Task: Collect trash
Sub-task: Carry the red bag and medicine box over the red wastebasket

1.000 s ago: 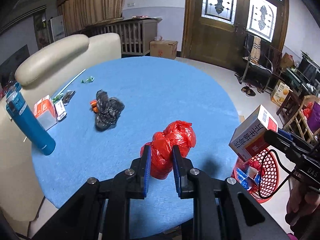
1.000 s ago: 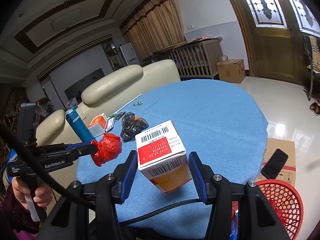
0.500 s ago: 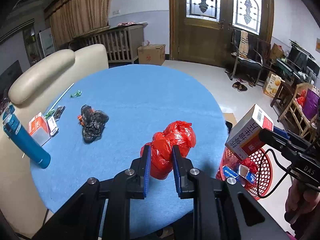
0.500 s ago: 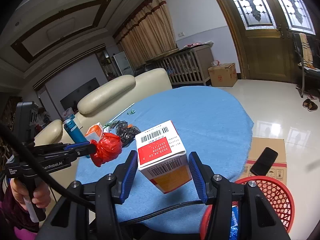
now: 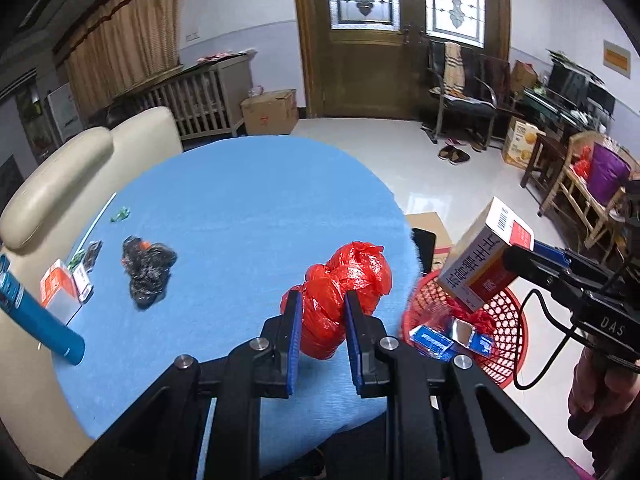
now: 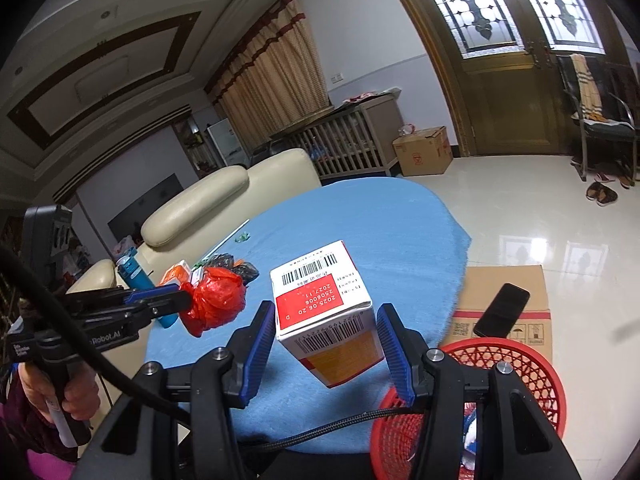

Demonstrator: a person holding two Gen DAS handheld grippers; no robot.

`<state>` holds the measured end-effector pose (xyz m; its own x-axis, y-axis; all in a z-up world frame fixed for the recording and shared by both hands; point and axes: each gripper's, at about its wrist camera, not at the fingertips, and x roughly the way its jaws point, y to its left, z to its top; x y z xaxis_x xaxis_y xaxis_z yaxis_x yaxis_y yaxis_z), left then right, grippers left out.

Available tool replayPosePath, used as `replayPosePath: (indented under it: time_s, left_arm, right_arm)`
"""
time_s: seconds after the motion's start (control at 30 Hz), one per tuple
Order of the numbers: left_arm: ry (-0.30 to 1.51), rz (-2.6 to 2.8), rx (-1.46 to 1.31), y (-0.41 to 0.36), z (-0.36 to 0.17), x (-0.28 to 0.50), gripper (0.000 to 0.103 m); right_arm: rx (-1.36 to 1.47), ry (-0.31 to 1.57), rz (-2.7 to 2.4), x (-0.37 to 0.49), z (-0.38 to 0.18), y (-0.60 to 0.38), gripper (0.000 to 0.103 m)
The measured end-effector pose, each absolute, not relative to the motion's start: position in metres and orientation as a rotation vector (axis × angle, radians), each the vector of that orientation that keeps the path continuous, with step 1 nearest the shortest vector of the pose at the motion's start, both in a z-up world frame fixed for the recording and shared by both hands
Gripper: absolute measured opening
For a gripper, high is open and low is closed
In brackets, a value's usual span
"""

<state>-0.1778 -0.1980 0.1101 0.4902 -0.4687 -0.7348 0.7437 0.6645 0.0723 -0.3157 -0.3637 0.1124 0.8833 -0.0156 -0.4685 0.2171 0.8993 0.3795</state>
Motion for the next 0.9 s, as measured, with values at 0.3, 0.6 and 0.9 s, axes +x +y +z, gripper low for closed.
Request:
replayPosePath:
  time_s: [0.3, 0.6, 0.9]
  left_arm:
    - [0.746, -0.814, 0.484, -0.227, 0.103, -0.198, 0.021]
    - [0.746, -0.848, 0.543, -0.247, 0.098, -0.212, 0.021]
    - [0.751, -0.876, 0.592, -0.267, 0.092, -0.225, 0.021]
  right_arm:
    - [0.481, 0.467, -0.156, -0.328, 0.108, -0.383, 0.055]
    - [0.517, 0.456, -0.187, -0.340, 0.102, -0.401, 0.055]
    - [0.547, 0.445, -0.213, -0.352, 0.098, -0.415, 0.055]
